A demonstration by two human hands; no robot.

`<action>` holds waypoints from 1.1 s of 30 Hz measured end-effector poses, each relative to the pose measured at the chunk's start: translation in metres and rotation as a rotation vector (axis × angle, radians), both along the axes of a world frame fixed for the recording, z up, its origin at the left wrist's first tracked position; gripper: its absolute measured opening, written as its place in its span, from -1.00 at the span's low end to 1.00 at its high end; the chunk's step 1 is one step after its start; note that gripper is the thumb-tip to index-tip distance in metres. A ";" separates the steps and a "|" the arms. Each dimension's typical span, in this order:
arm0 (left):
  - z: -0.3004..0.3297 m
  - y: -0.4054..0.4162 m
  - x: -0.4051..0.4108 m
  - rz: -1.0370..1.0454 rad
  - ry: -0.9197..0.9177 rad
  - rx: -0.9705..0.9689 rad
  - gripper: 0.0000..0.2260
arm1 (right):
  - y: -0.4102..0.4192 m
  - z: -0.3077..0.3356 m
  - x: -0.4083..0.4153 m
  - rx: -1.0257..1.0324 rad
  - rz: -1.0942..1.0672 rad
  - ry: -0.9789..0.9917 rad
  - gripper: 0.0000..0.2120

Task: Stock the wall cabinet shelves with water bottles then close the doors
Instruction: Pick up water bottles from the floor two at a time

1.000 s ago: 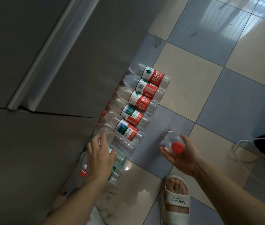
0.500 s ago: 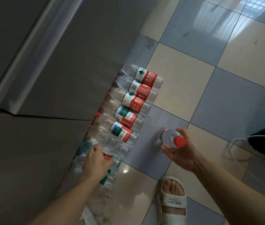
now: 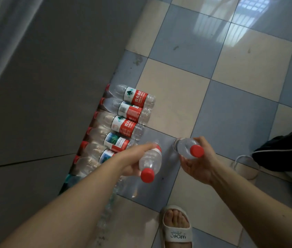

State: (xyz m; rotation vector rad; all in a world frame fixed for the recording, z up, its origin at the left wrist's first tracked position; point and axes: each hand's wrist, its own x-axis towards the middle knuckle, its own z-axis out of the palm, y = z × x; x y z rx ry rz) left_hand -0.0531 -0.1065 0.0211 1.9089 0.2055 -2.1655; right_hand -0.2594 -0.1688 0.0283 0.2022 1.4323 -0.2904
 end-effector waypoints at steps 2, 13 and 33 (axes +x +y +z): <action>-0.010 -0.011 -0.009 0.097 0.059 0.052 -0.57 | -0.007 -0.003 -0.005 0.007 -0.012 0.008 -0.52; -0.048 -0.008 -0.017 0.377 0.108 0.110 -0.53 | -0.004 -0.017 -0.022 -0.022 0.081 -0.069 -0.38; -0.025 0.031 -0.032 -0.395 -0.440 -0.617 -0.09 | 0.023 -0.036 -0.028 -0.762 0.741 0.297 -0.27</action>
